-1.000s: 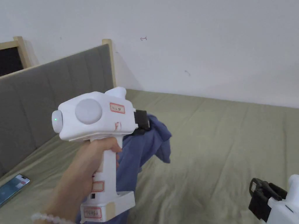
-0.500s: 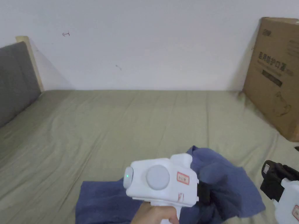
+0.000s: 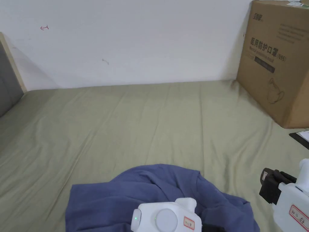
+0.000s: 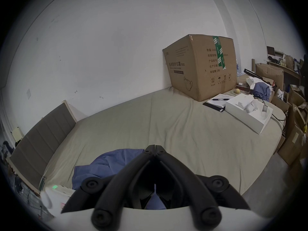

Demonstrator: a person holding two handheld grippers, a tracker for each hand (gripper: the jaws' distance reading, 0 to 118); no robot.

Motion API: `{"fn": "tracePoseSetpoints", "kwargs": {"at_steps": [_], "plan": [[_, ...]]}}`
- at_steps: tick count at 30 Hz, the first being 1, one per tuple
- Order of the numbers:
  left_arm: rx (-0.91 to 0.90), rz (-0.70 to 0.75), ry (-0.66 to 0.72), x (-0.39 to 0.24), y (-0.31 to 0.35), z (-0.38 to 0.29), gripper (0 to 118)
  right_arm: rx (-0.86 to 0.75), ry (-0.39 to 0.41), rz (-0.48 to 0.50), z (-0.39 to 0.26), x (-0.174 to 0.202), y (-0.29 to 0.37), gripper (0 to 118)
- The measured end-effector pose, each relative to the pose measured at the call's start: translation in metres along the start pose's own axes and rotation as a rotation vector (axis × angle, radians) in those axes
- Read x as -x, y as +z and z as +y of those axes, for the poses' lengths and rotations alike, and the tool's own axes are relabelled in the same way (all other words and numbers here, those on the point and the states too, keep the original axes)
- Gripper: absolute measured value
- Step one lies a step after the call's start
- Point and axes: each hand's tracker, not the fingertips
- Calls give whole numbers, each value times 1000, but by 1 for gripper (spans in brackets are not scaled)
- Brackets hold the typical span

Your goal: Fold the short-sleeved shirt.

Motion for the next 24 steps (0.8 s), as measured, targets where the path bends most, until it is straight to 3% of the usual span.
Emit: {"fn": "tracePoseSetpoints", "kwargs": {"at_steps": [4,8,9,12,13,15,21,22,23,24], "plan": [[-134,5,-69,8,61,12,114,26,26,48,-3,13,-6,0],[-225,121,-26,51,115,18,109,64,59,95,-11,33,-17,0],[-251,161,5,70,128,20,99,79,67,114,-14,39,-21,0],[-247,326,65,126,148,18,22,119,99,152,-24,56,-33,0],[-235,385,81,148,150,16,2,132,113,162,-27,62,-37,0],[-196,466,153,186,152,11,0,161,137,181,-34,73,-45,0],[-240,431,320,249,159,16,0,233,180,219,-47,103,-76,0],[-263,458,342,254,162,24,13,243,187,222,-48,107,-82,0],[-281,486,332,256,162,31,42,249,193,225,-48,110,-85,0],[-292,502,298,259,162,40,79,252,201,230,-48,113,-88,0]]}}
